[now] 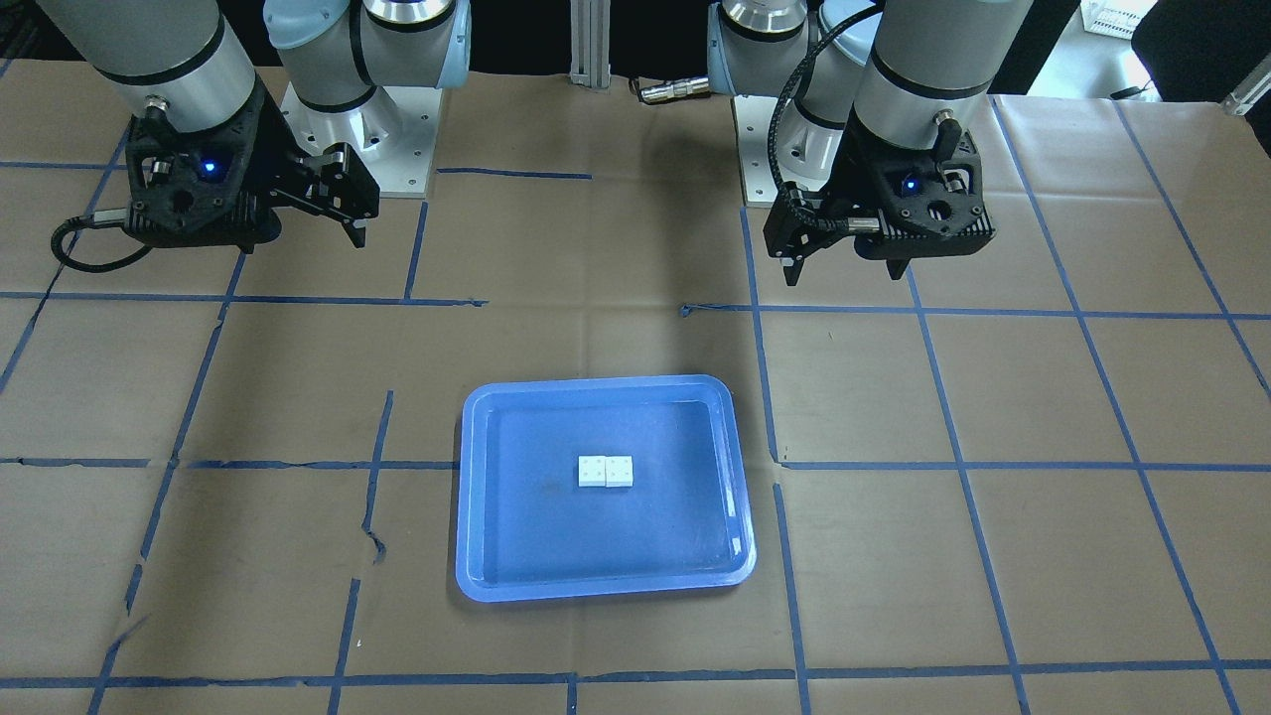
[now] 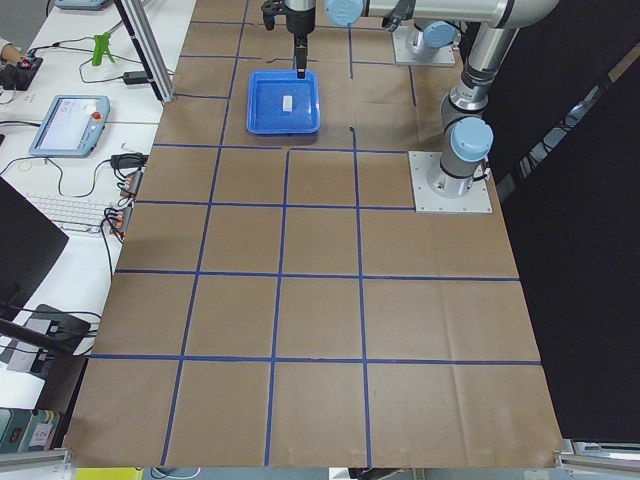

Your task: Assemble white blocks and place on blue tray

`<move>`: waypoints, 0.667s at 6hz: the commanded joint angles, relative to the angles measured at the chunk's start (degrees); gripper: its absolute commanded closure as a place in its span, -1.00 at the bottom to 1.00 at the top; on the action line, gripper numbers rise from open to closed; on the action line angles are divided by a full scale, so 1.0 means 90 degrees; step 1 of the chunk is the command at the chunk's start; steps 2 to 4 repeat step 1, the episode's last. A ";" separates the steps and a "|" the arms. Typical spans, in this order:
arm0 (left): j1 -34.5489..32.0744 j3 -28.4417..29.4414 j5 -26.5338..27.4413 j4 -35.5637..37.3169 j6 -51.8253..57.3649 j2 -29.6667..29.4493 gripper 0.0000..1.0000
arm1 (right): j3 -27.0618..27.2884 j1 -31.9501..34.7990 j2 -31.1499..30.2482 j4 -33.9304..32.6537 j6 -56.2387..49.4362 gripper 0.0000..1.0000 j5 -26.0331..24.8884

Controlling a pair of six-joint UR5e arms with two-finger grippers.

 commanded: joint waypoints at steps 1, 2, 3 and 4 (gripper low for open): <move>0.0000 0.0000 0.0000 0.0000 0.0000 -0.0005 -0.98 | -0.0003 0.0000 0.0010 0.0022 0.0011 -1.00 -0.0003; 0.0000 0.0000 0.0000 0.0000 0.0000 -0.0005 -0.98 | -0.0003 0.0000 0.0010 0.0022 0.0011 -1.00 -0.0003; 0.0000 0.0000 0.0000 0.0000 0.0000 -0.0005 -0.98 | -0.0003 0.0000 0.0010 0.0022 0.0011 -1.00 -0.0003; 0.0000 0.0000 0.0000 0.0000 0.0000 -0.0005 -0.98 | -0.0003 0.0000 0.0010 0.0022 0.0011 -1.00 -0.0003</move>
